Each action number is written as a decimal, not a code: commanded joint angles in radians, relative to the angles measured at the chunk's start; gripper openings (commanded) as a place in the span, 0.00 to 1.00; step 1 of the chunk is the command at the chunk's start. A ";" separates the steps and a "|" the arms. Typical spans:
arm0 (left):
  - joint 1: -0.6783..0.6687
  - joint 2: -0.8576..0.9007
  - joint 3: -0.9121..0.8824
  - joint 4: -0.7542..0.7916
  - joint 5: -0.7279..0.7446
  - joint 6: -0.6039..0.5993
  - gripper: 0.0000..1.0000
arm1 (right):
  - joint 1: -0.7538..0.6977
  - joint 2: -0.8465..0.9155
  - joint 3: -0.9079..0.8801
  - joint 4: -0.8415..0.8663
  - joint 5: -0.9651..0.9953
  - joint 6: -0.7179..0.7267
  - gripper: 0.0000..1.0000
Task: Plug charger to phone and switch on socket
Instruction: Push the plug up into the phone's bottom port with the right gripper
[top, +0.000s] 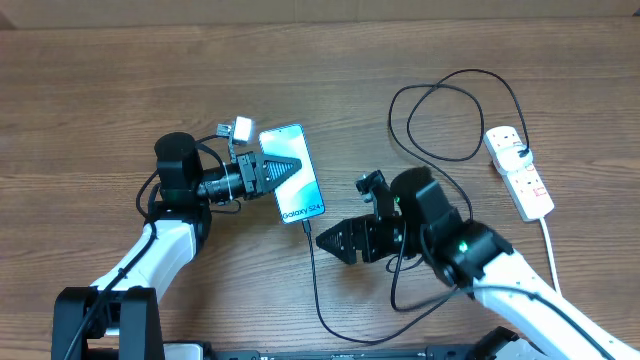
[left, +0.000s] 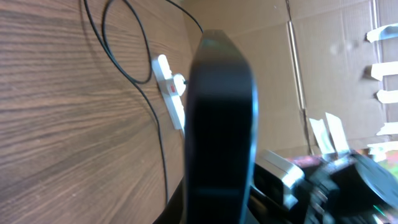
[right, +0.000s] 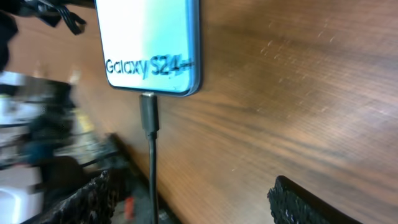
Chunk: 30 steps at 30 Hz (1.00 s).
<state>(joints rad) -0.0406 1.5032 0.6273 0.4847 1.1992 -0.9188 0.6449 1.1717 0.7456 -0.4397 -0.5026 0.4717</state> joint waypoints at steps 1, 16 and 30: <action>-0.005 -0.003 0.011 -0.011 -0.030 0.047 0.04 | 0.131 -0.018 0.009 0.012 0.347 -0.021 0.77; -0.009 -0.003 0.011 -0.018 0.025 0.014 0.04 | 0.343 0.086 0.009 0.154 0.704 0.127 0.25; -0.100 -0.003 0.010 -0.018 0.095 0.130 0.04 | 0.342 0.098 0.038 0.247 0.705 0.042 0.04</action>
<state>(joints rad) -0.0784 1.5040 0.6373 0.4755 1.1473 -0.8516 0.9974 1.2720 0.7429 -0.2474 0.1345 0.5652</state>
